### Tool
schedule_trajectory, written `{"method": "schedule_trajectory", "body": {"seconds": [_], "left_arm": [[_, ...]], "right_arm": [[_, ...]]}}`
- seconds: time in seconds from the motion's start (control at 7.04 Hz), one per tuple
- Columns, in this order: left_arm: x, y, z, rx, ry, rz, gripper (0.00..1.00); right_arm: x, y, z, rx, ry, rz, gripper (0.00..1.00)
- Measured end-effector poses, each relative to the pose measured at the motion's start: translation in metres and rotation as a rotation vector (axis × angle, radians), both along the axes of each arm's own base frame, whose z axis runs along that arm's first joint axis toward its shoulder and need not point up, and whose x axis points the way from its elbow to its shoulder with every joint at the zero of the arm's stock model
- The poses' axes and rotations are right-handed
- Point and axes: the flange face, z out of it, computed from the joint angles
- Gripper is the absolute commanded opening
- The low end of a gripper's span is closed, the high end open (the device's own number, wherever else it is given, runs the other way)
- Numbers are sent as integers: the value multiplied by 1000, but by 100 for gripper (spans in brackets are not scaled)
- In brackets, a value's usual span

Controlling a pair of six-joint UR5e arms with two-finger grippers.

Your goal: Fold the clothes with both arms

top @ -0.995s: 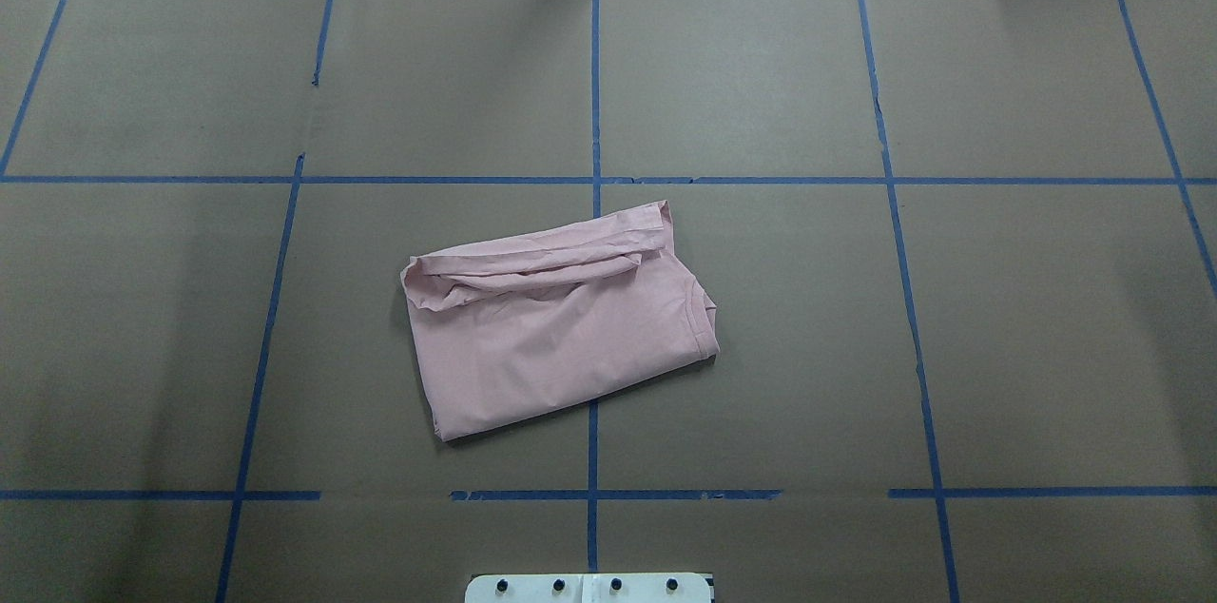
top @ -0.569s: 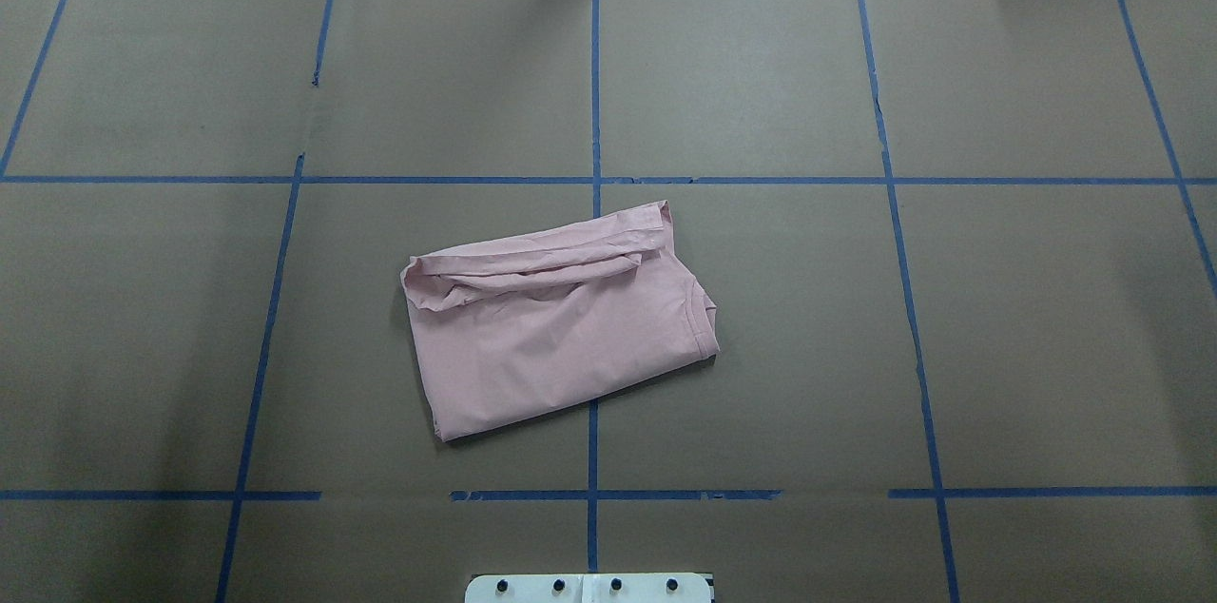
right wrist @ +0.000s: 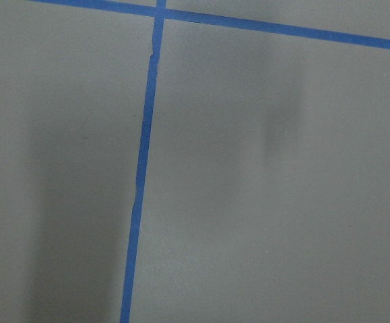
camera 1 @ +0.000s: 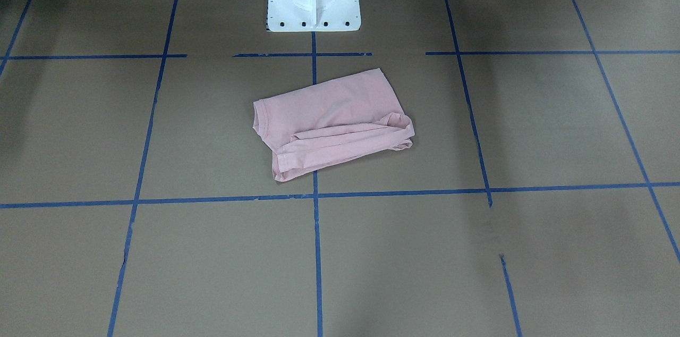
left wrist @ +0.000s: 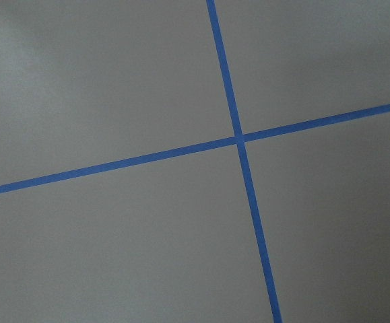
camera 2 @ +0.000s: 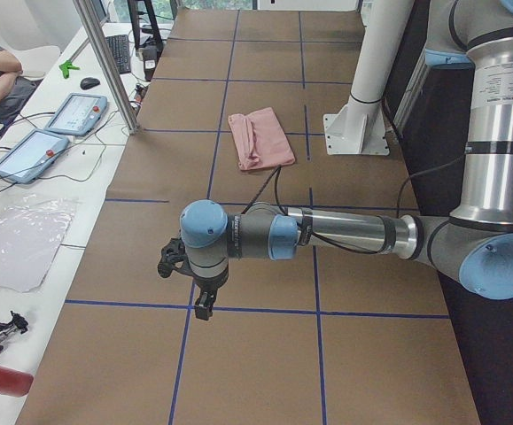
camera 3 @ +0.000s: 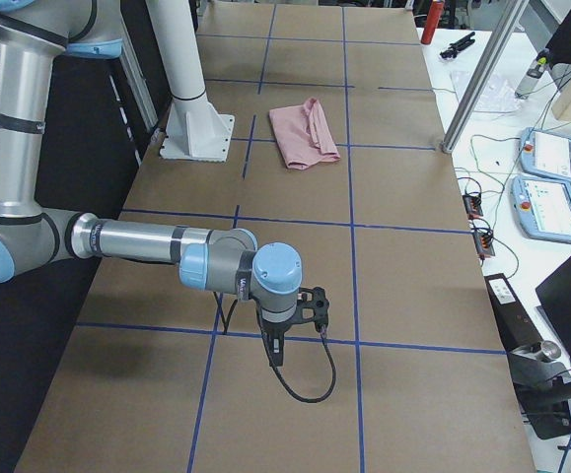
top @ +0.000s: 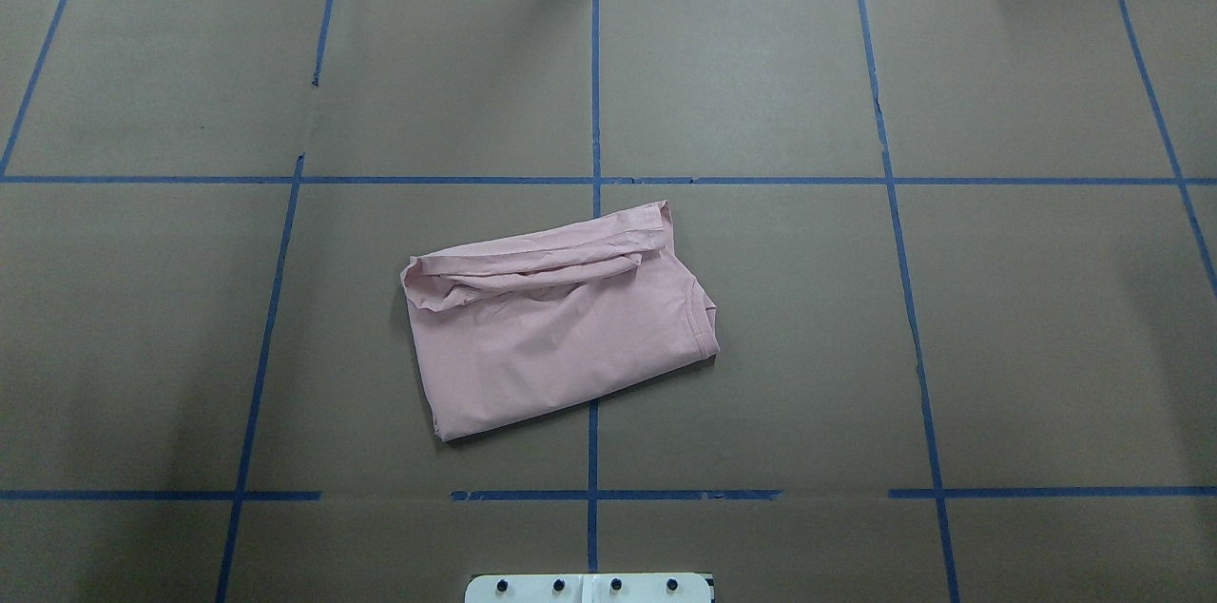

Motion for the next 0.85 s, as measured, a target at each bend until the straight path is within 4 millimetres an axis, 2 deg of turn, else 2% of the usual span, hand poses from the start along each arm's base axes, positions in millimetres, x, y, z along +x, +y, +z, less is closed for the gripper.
{"method": "schedule_trajectory", "body": {"seconds": [0.85], "left_arm": [[5, 0, 3, 7, -5, 20, 100]], "right_arm": [[0, 1, 4, -3, -4, -1, 100]]}}
